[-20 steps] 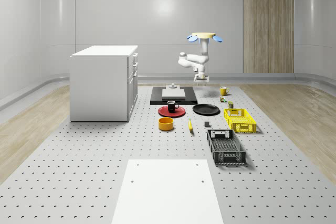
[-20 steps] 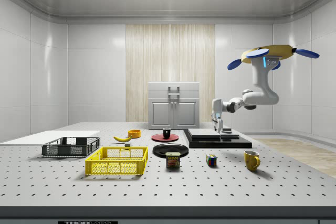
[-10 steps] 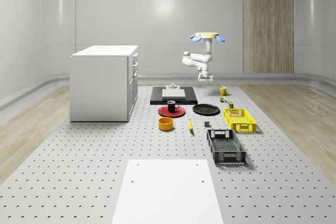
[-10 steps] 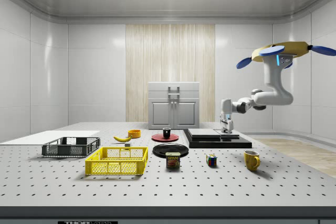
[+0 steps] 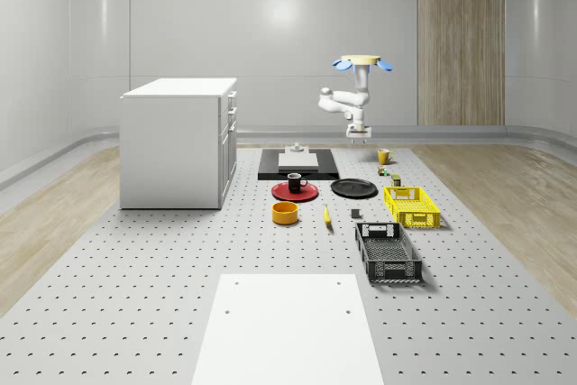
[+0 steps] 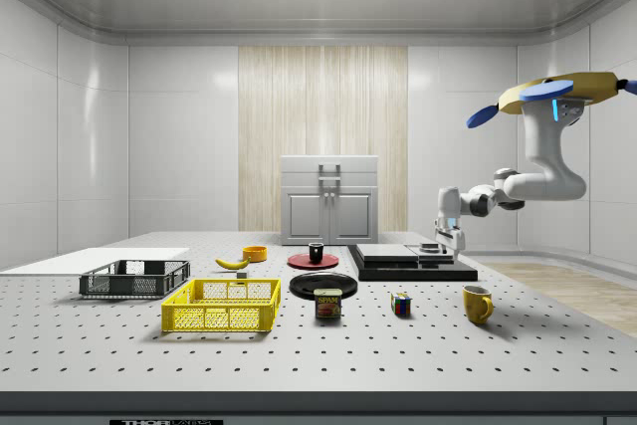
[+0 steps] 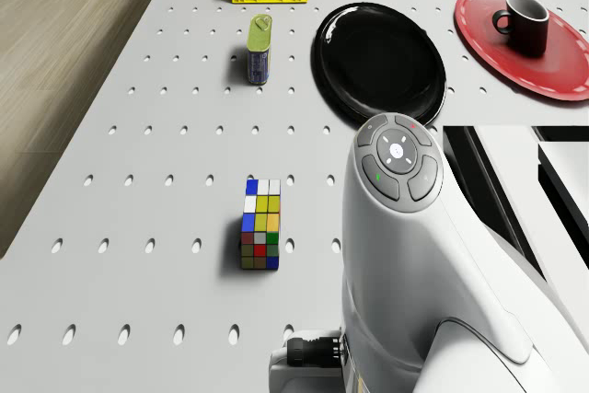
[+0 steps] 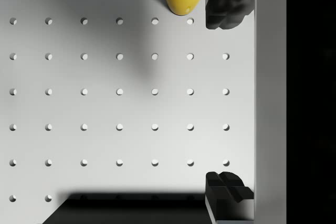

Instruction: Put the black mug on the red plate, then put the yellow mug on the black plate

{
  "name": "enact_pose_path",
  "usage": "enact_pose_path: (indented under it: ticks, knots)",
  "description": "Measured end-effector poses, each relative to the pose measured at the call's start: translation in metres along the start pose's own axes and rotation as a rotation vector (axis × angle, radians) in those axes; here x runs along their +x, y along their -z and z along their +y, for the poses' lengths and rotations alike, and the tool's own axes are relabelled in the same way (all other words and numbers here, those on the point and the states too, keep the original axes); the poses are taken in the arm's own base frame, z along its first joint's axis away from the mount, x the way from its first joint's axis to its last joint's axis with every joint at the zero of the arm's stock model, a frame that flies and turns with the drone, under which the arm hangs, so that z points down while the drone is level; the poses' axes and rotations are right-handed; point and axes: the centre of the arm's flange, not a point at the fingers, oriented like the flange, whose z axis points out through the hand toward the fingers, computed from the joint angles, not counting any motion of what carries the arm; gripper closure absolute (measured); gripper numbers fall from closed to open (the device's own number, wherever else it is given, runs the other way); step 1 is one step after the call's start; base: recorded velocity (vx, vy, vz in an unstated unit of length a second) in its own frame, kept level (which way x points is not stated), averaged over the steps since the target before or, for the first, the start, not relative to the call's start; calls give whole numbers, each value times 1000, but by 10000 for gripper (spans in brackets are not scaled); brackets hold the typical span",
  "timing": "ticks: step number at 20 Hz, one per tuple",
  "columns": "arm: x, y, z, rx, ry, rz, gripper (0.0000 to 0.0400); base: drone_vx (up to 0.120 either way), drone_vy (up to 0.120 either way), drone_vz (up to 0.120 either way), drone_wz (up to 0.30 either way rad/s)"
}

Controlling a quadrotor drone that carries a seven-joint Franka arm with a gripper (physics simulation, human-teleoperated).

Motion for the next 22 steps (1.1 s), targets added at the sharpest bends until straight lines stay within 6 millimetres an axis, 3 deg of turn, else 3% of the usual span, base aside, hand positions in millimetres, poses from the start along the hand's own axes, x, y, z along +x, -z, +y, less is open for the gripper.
enact_pose_path:
  ticks: [6,11,15,18,22]
  knots:
    - [0,0,0,0,0,0,0,-120,120,0,0]
    - [0,0,0,0,0,0,0,0,120,-8,0]
    - [0,0,0,0,0,0,0,0,120,-120,0]
    - [0,0,0,0,0,0,0,0,120,-13,0]
    - [0,0,0,0,0,0,0,110,120,0,0]
